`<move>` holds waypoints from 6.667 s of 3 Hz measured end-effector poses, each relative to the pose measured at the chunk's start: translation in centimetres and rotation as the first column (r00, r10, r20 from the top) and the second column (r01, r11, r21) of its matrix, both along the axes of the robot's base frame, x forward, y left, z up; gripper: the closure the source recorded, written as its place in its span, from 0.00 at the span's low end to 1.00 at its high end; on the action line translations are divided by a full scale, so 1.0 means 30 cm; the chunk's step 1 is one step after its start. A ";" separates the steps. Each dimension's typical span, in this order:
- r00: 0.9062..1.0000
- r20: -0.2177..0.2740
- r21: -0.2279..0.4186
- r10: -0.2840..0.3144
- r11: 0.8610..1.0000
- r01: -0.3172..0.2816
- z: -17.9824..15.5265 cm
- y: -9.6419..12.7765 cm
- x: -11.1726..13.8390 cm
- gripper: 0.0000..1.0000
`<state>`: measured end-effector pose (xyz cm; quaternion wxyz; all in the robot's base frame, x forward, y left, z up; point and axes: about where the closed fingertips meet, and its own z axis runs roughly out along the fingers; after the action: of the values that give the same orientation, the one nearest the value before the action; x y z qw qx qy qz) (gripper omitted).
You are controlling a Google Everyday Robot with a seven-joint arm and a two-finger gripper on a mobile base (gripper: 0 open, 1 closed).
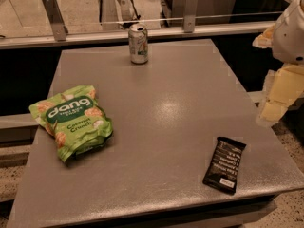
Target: Move 7up can near green rice chip bag
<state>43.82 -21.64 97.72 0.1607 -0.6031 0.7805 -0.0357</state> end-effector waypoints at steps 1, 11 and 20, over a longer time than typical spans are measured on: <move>1.000 0.000 0.000 0.000 1.000 0.000 0.000 0.000 0.000 0.00; 0.989 0.120 0.808 -0.090 0.588 -0.045 -0.335 0.774 1.123 0.17; 0.974 0.120 0.898 0.192 0.397 -0.189 -0.301 1.046 0.691 1.00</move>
Offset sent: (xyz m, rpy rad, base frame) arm 0.0908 0.0278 -0.0452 0.1308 -0.1021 0.0569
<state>64.54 9.75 88.69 0.4612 -0.5067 0.6031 0.4084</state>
